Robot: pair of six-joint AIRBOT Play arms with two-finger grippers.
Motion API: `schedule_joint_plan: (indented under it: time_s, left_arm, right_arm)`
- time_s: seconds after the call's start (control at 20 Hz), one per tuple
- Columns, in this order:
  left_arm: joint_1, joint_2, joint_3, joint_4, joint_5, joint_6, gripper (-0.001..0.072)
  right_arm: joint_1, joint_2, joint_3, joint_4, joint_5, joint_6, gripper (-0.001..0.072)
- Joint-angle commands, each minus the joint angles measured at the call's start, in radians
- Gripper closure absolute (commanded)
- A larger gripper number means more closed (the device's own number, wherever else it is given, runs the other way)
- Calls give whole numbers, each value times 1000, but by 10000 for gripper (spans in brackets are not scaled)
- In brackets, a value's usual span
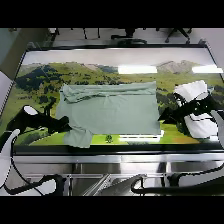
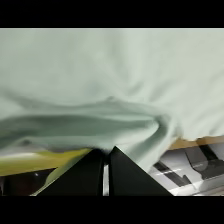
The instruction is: Fold the shirts.
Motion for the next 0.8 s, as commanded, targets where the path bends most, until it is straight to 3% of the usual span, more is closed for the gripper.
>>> schedule_joint_plan:
  time_s: [0.0,0.2,0.4,0.45,0.6,0.75]
  left_arm:
    - [-8,-5,136,-7,-155,14,690]
    - [-8,27,198,-8,-203,14,691]
    - [-7,105,198,8,-213,14,691]
    - [-7,129,198,32,-227,13,691]
    - [-7,202,198,185,-319,-11,692]
    - [-7,270,171,314,-370,-40,691]
  right_arm:
    - [2,0,-71,-2,-1,-8,255]
    - [34,0,-151,2,-29,-31,258]
    - [95,2,-159,134,-77,-93,650]
    - [97,10,-159,151,-72,-92,694]
    - [78,79,-160,77,-39,-24,695]
    - [42,180,-160,-136,1,106,695]
